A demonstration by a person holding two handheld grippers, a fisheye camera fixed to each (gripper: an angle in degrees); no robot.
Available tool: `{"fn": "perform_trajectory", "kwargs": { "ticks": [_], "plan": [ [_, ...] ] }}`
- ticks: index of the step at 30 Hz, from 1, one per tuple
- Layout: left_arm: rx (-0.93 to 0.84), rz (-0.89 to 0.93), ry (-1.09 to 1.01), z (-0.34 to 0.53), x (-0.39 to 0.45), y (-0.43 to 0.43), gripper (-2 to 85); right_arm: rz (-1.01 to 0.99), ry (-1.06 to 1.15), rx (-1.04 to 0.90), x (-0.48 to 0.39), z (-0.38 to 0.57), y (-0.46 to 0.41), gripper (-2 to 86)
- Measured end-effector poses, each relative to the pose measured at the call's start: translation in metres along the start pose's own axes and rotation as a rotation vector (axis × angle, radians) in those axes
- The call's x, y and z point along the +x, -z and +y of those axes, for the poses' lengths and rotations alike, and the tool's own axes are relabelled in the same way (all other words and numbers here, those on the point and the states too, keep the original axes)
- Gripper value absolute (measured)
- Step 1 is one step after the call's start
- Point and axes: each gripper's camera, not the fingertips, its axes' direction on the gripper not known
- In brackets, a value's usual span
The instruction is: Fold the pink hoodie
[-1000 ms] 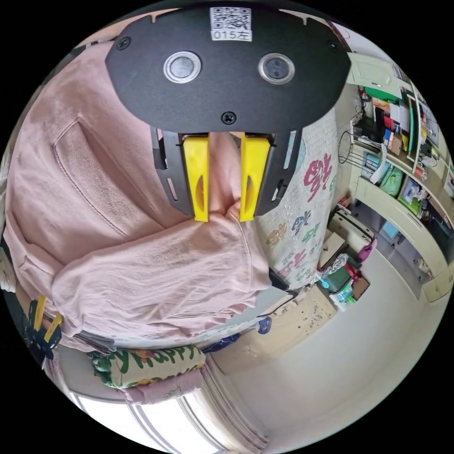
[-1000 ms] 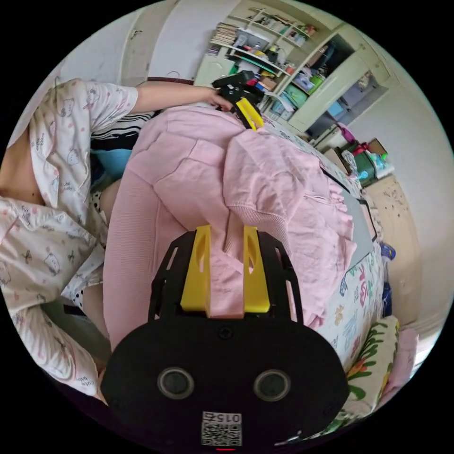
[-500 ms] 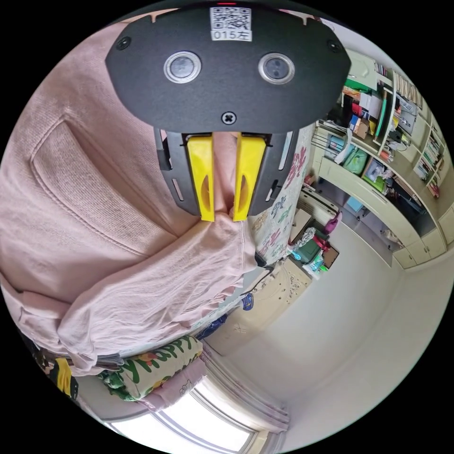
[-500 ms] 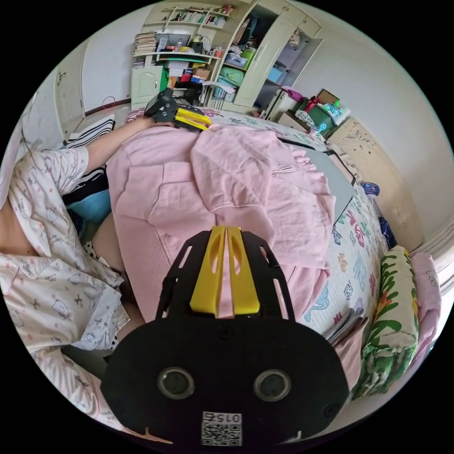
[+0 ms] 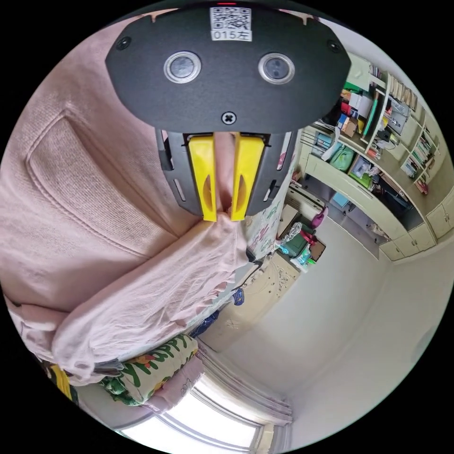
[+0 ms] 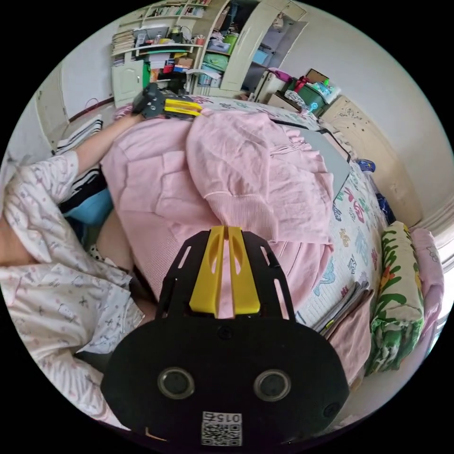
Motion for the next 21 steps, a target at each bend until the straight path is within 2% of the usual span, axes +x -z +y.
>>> {"fn": "perform_trajectory", "kwargs": {
  "ticks": [2, 4, 5, 9, 12, 14, 16, 19, 21],
  "plan": [
    [0.061, -0.023, 0.111, 0.005, -0.017, 0.013, 1.2, -0.064, 0.033, 0.027, -0.007, 0.006, 0.031, 0.2],
    [0.074, -0.104, 0.262, 0.011, -0.035, 0.02, 0.4, -0.083, 0.072, 0.015, -0.015, 0.006, 0.037, 0.7],
    [0.084, -0.089, 0.322, 0.014, -0.045, 0.023, 0.2, -0.109, 0.087, 0.0, -0.018, 0.002, 0.032, 1.2],
    [0.13, -0.049, 0.381, 0.017, -0.056, 0.034, -0.1, -0.197, 0.128, -0.118, -0.018, -0.018, -0.001, 3.9],
    [0.125, -0.013, 0.339, 0.007, -0.052, 0.036, -0.2, -0.303, 0.119, -0.081, 0.001, -0.033, 0.003, 7.5],
    [0.098, -0.031, 0.274, -0.007, -0.04, 0.037, -0.2, -0.322, 0.029, 0.043, 0.028, -0.041, 0.019, 8.4],
    [0.079, -0.037, 0.212, -0.018, -0.029, 0.038, -0.2, -0.271, -0.078, 0.086, 0.052, -0.048, 0.021, 8.9],
    [0.048, -0.046, 0.1, -0.037, -0.011, 0.039, -0.2, -0.114, -0.199, 0.038, 0.082, -0.062, -0.003, 10.6],
    [0.016, -0.06, 0.025, -0.048, 0.002, 0.037, -0.2, -0.136, -0.215, 0.008, 0.095, -0.071, -0.026, 11.3]
  ]
}}
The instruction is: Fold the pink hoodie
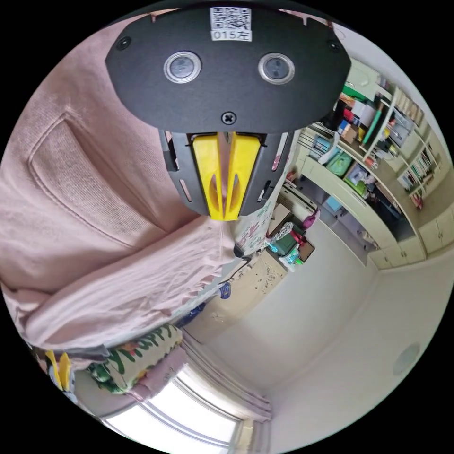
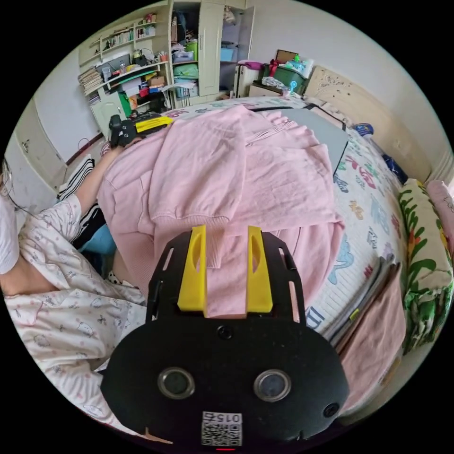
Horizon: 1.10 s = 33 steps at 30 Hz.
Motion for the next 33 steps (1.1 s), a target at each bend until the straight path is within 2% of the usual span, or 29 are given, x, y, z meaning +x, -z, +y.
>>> {"fn": "perform_trajectory", "kwargs": {
  "ticks": [4, 6, 10, 13, 16, 18, 21, 23, 25, 28, 33],
  "plan": [
    [-0.059, -0.056, -0.131, -0.024, 0.024, 0.001, -0.3, -0.159, 0.0, -0.039, 0.013, -0.017, -0.029, 5.2],
    [-0.06, -0.057, -0.129, -0.032, 0.021, 0.006, -0.3, -0.133, -0.002, -0.029, 0.009, -0.021, -0.025, 2.3],
    [-0.067, -0.052, -0.116, -0.057, 0.011, 0.017, -0.3, -0.105, 0.011, -0.025, -0.001, -0.032, -0.019, 1.8],
    [-0.082, -0.03, 0.003, -0.077, -0.02, 0.027, -0.3, -0.121, 0.04, -0.046, -0.001, -0.043, -0.025, 4.8],
    [-0.101, -0.025, 0.242, -0.096, -0.076, 0.039, -0.2, -0.123, 0.033, 0.074, 0.019, -0.049, -0.004, 8.1],
    [-0.093, 0.084, 0.266, -0.114, -0.107, 0.045, -0.1, -0.07, 0.001, 0.177, 0.037, -0.059, 0.005, 9.2],
    [-0.139, 0.27, 0.439, -0.162, -0.165, 0.032, 0.1, 0.072, -0.068, 0.258, 0.072, -0.104, -0.011, 11.5],
    [-0.13, 0.434, 0.528, -0.206, -0.2, 0.003, 0.9, 0.071, -0.116, 0.281, 0.103, -0.159, -0.039, 13.3],
    [-0.136, 0.506, 0.556, -0.24, -0.214, -0.025, 2.0, 0.049, -0.148, 0.328, 0.124, -0.204, -0.057, 13.7],
    [-0.194, 0.554, 0.654, -0.29, -0.224, -0.076, 4.9, 0.091, -0.234, 0.351, 0.152, -0.283, -0.086, 13.7],
    [-0.34, 0.527, 0.728, -0.348, -0.216, -0.151, 12.7, 0.121, -0.292, 0.256, 0.166, -0.378, -0.147, 13.8]
  ]
}}
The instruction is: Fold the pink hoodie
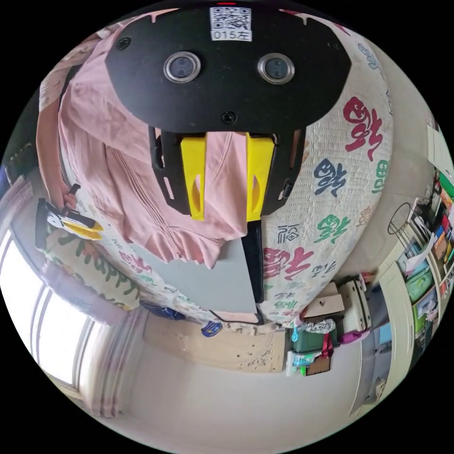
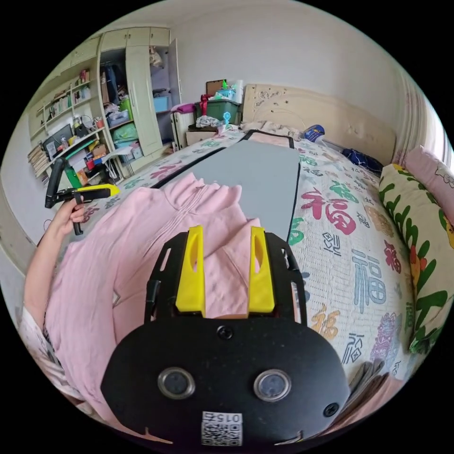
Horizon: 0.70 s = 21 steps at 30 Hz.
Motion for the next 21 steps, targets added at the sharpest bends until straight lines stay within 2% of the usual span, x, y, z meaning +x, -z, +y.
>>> {"fn": "perform_trajectory", "kwargs": {
  "ticks": [6, 8, 10, 11, 15, 18, 21],
  "plan": [
    [-0.173, -0.083, -0.027, -0.028, 0.026, -0.057, 13.7, 0.101, -0.028, -0.169, -0.015, -0.042, -0.084, 14.3],
    [-0.241, -0.075, -0.059, -0.028, 0.034, -0.067, 11.9, 0.091, -0.078, -0.285, -0.015, -0.046, -0.11, 12.0],
    [-0.254, -0.042, -0.071, -0.022, 0.038, -0.068, 8.5, 0.086, -0.078, -0.281, -0.022, -0.046, -0.104, 10.0],
    [-0.242, -0.035, -0.096, -0.017, 0.042, -0.063, 5.3, 0.088, -0.054, -0.282, -0.031, -0.045, -0.097, 8.1],
    [-0.135, -0.078, -0.161, 0.007, 0.062, -0.031, 2.8, 0.089, -0.036, -0.219, -0.059, -0.033, -0.061, 4.9],
    [0.026, -0.141, -0.26, 0.044, 0.088, 0.03, 1.9, -0.005, -0.034, -0.113, -0.081, -0.013, 0.011, 4.7],
    [0.149, -0.065, -0.336, 0.105, 0.109, 0.102, 1.6, -0.132, 0.036, -0.012, -0.115, 0.026, 0.111, 4.5]
  ]
}}
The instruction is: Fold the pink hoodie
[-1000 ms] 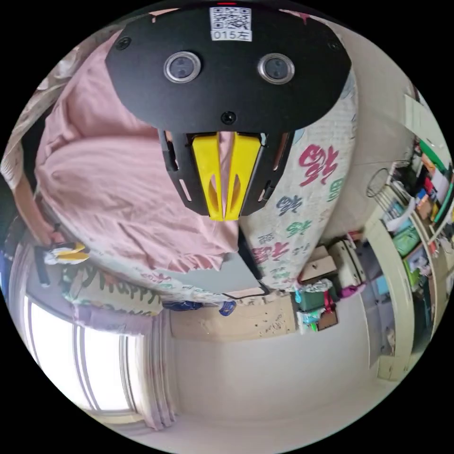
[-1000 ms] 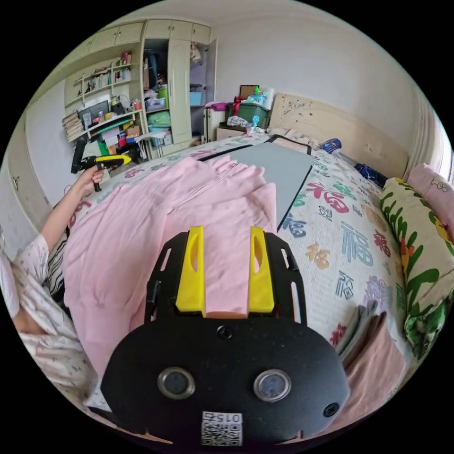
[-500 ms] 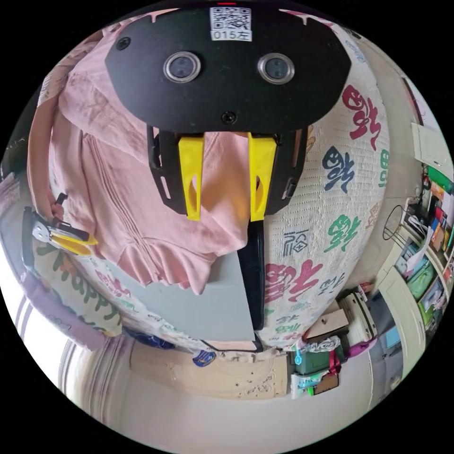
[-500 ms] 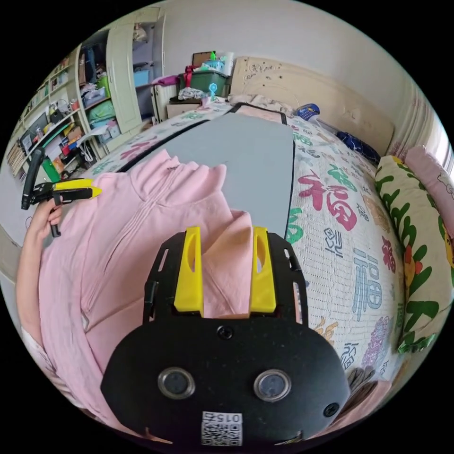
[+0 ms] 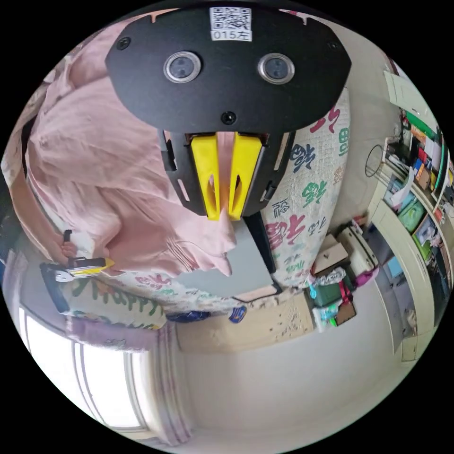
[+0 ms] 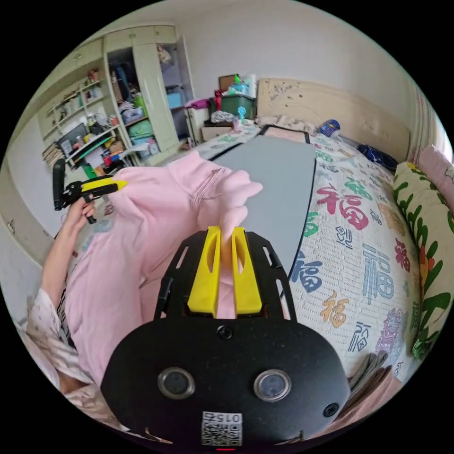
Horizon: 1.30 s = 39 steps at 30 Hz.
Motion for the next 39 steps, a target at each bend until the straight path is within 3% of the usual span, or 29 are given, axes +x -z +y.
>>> {"fn": "perform_trajectory", "kwargs": {
  "ticks": [2, 8, 11, 13, 17, 26, 28, 31, 33, 35, 39],
  "plan": [
    [0.127, 0.056, -0.027, 0.06, 0.027, 0.075, 1.5, -0.029, 0.096, 0.066, -0.051, 0.057, 0.08, 4.5],
    [0.239, 0.116, -0.039, 0.249, 0.091, 0.192, 1.5, 0.02, 0.25, 0.084, -0.153, 0.243, 0.208, 4.7],
    [0.196, 0.193, -0.038, 0.31, 0.116, 0.202, 1.4, 0.022, 0.315, 0.019, -0.185, 0.298, 0.229, 5.0],
    [0.134, 0.153, -0.066, 0.327, 0.137, 0.202, 1.4, -0.011, 0.299, -0.01, -0.195, 0.308, 0.238, 5.1],
    [0.109, 0.021, -0.112, 0.339, 0.17, 0.216, 1.4, 0.075, 0.304, -0.013, -0.212, 0.303, 0.265, 5.0],
    [0.079, -0.032, -0.114, 0.326, 0.183, 0.232, 2.1, 0.203, 0.351, -0.013, -0.226, 0.236, 0.352, 4.4],
    [0.014, 0.004, -0.132, 0.322, 0.181, 0.232, 2.6, 0.148, 0.371, -0.147, -0.217, 0.213, 0.361, 4.7],
    [0.078, 0.095, -0.014, 0.324, 0.147, 0.262, 4.5, 0.007, 0.268, -0.147, -0.173, 0.182, 0.406, 5.5],
    [0.163, 0.148, 0.129, 0.322, 0.113, 0.278, 6.7, -0.132, 0.13, -0.082, -0.13, 0.159, 0.441, 5.9],
    [0.113, 0.226, 0.236, 0.298, 0.079, 0.268, 9.8, -0.324, -0.026, 0.037, -0.069, 0.124, 0.479, 5.4],
    [0.143, 0.465, 0.215, 0.269, 0.055, 0.262, 6.9, -0.454, -0.243, 0.224, 0.021, 0.083, 0.516, 2.4]
  ]
}}
